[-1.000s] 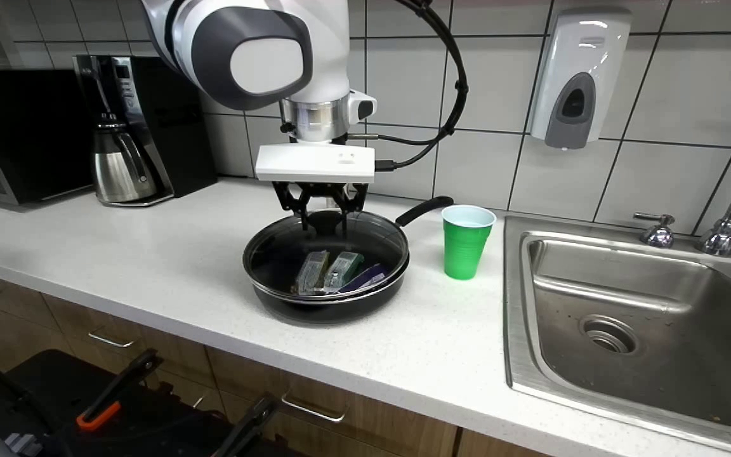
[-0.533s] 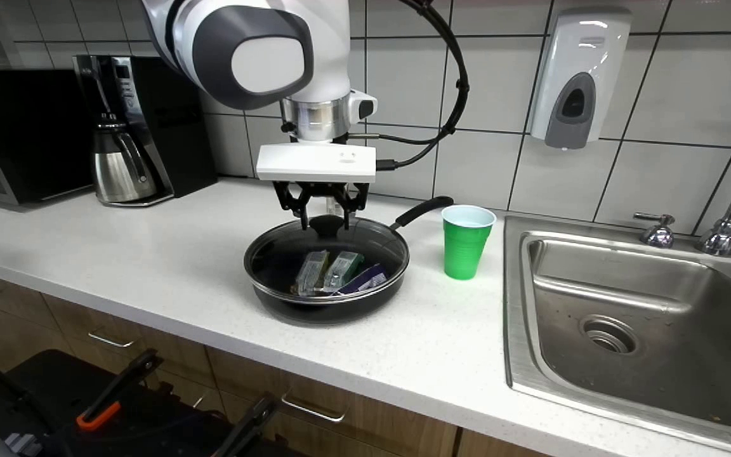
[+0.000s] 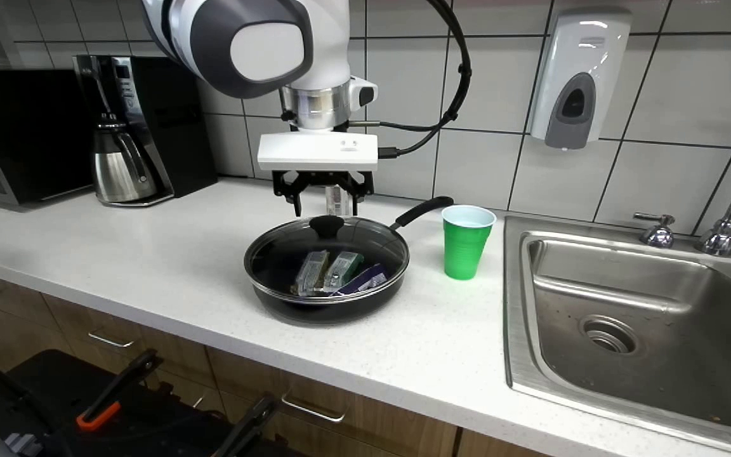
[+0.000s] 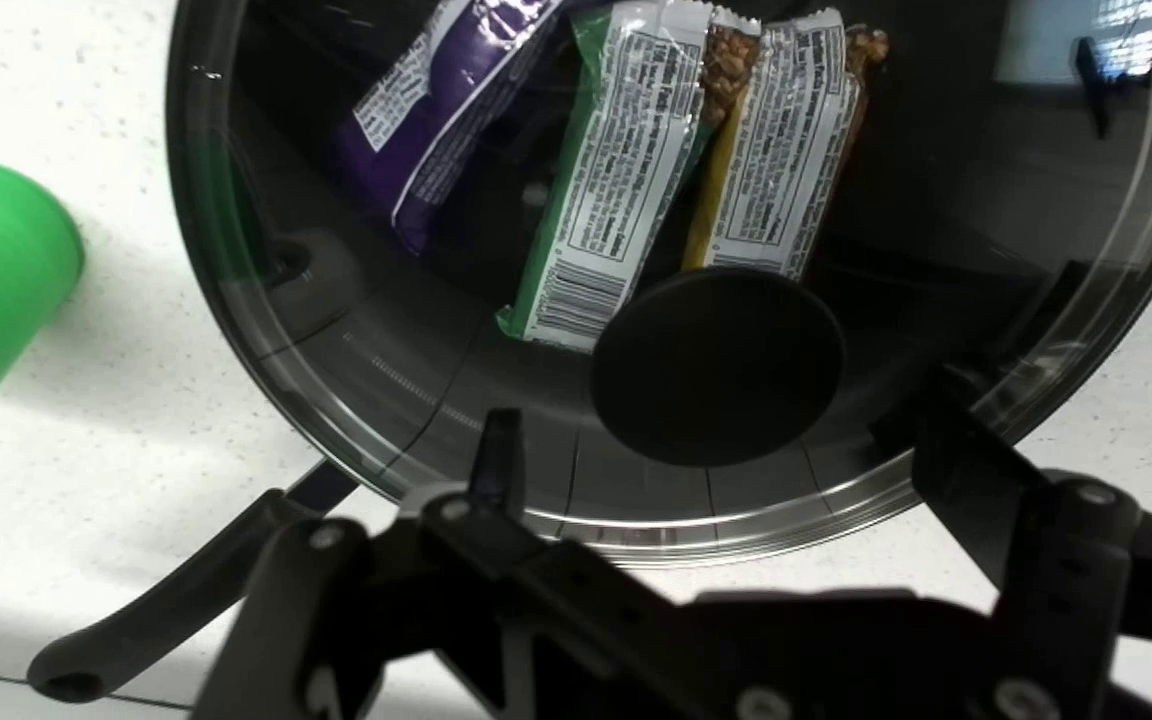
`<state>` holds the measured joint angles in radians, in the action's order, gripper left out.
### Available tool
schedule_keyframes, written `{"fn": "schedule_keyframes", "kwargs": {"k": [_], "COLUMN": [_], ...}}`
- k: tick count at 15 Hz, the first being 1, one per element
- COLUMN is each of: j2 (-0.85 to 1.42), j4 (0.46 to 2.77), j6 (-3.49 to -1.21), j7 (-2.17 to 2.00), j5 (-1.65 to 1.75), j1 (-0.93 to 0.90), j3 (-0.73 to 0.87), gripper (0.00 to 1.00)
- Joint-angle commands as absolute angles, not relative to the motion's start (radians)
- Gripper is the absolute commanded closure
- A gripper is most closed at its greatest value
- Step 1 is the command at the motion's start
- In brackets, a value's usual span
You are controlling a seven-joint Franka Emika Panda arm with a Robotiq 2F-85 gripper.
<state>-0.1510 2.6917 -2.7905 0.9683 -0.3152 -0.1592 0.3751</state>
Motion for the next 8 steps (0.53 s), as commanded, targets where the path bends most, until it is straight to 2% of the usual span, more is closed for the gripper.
{"fn": "schedule_keyframes", "kwargs": {"k": [1, 5, 8], "j2": [-0.185, -0.223, -0.250], "j4": [2.693, 2.715, 2.726], "j6": [-2.771, -2.794, -2.776], "j7": [0.921, 0.832, 0.730], "j5": [-0.280, -0.265, -0.220], "j1": [-0.140, -0.136, -0.058], "j3": [0.365, 0.348, 0.259], "gripper": [0.00, 0.00, 0.00]}}
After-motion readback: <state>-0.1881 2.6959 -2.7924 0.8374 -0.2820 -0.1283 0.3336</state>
